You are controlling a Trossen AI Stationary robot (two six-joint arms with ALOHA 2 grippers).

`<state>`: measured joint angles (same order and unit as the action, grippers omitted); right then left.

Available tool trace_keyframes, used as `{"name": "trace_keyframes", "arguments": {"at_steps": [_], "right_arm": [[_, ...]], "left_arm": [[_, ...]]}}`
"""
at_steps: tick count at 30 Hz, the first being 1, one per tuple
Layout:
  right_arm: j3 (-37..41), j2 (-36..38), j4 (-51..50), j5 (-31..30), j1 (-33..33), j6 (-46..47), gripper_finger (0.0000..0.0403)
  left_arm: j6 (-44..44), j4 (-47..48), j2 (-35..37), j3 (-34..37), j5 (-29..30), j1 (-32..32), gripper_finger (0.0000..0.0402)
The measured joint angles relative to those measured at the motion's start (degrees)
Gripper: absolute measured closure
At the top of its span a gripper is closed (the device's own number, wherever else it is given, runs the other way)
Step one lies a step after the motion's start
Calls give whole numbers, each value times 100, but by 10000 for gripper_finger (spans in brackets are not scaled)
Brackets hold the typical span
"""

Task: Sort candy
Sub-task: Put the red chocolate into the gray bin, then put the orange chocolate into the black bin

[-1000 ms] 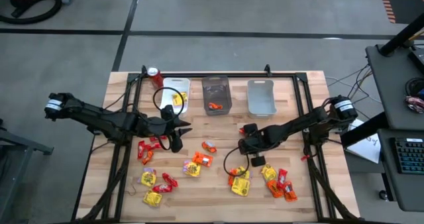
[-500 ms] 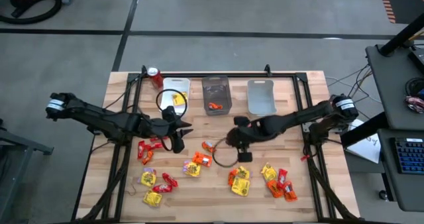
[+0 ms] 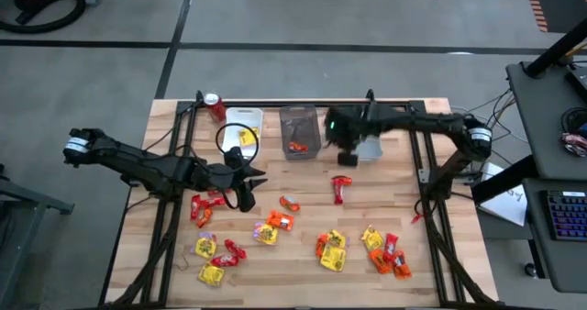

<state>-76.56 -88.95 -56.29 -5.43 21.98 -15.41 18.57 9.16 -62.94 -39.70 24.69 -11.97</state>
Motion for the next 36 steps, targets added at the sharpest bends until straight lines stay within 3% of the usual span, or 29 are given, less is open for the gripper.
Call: {"name": "trace_keyframes", "arguments": {"at_steps": [6, 12, 20, 31, 36], "right_arm": [[255, -28, 49, 622, 1533, -441, 369], [692, -96, 679, 741, 2304, -812, 369], [926, -96, 861, 749, 2417, -1018, 362], [961, -86, 926, 743, 2417, -820, 254], [868, 110, 831, 740, 2371, -497, 244]], "left_arm": [[0, 3, 2, 0, -2, 0, 320], [2, 5, 2, 0, 0, 0, 320], [20, 7, 2, 0, 0, 0, 320], [21, 7, 2, 0, -2, 0, 320], [148, 48, 2, 0, -15, 0, 320]]}}
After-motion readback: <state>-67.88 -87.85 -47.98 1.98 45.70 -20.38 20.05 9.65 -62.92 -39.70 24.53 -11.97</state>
